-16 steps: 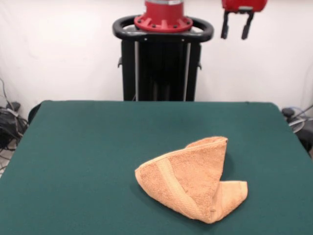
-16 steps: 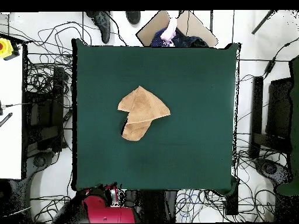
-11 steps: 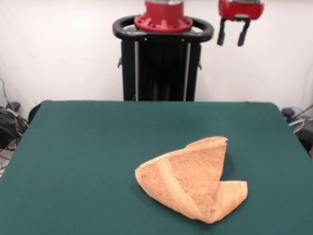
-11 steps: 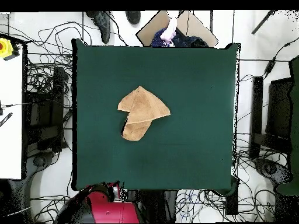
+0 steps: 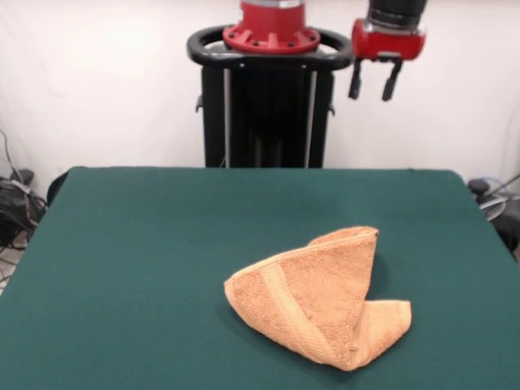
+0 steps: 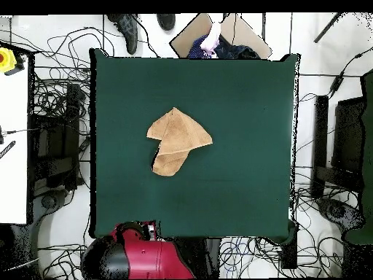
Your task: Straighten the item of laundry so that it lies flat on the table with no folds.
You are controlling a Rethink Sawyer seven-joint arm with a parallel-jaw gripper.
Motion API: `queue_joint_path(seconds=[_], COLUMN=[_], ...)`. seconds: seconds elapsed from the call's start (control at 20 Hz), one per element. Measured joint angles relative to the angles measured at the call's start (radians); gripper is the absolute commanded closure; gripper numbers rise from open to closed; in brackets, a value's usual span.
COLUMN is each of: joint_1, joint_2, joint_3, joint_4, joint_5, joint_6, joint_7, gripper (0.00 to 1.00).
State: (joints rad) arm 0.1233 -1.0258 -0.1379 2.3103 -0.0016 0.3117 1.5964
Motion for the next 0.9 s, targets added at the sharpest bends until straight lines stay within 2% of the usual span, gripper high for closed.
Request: queue_joint_path(seconds=[0.5,0.9], joint_1=[-0.099,-0.104], joint_2=[0.109,0.228], joint_3=[0.003,0.005], joint_4=[-0.001,-0.015], joint_5=[0.011,0.086], joint_6=[-0.121,-0.255], joint_7=[0.0,0.001], gripper=[0.0,0.0])
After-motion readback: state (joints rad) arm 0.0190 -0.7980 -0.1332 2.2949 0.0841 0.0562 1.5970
